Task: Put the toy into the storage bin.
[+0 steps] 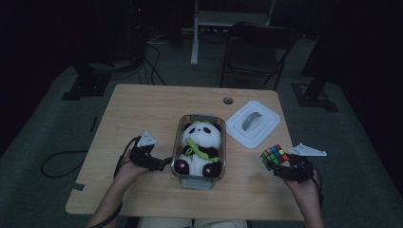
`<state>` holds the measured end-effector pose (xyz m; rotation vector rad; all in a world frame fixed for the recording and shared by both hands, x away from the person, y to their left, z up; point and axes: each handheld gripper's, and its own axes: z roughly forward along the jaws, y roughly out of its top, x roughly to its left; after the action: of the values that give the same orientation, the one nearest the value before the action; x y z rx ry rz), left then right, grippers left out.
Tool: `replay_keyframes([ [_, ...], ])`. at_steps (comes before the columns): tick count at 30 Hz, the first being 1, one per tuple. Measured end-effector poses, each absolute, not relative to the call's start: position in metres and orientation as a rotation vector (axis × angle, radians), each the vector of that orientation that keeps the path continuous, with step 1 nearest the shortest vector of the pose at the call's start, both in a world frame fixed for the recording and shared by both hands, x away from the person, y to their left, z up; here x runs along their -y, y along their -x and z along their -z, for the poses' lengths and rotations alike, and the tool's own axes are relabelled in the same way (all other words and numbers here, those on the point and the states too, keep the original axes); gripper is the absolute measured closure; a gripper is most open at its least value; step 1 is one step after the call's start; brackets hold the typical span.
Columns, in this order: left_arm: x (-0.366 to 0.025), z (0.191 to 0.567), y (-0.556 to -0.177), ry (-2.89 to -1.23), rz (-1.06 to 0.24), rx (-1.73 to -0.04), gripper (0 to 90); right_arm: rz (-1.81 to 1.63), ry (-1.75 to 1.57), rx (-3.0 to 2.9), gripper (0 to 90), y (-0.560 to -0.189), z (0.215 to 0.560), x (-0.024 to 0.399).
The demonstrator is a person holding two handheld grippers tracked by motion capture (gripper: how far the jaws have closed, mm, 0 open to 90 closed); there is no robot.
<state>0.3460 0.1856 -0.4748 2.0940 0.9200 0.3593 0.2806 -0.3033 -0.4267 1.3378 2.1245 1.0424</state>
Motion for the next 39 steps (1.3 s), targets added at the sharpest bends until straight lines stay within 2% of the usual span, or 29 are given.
replay_keyframes([
  [10,-0.190,0.473,-0.346,-2.098,-0.344,-0.928,0.9,-1.203,-1.012,-2.255,33.9,-0.293,0.371,0.243],
  [12,-0.191,0.474,-0.348,-2.101,-0.299,-0.940,0.9,-1.225,-0.950,-2.291,33.9,-0.296,0.365,0.231],
  [18,-0.190,0.474,-0.345,-2.130,-0.305,-0.913,0.9,-1.260,-0.766,-2.403,33.9,-0.304,0.353,0.188],
  [27,-0.195,0.471,-0.344,-2.078,-0.318,-0.896,0.9,-1.308,-0.592,-2.531,33.9,-0.309,0.351,0.140],
  [39,-0.197,0.450,-0.339,-2.068,-0.356,-0.914,0.9,-1.210,-0.445,-2.730,33.8,-0.310,0.381,0.099],
])
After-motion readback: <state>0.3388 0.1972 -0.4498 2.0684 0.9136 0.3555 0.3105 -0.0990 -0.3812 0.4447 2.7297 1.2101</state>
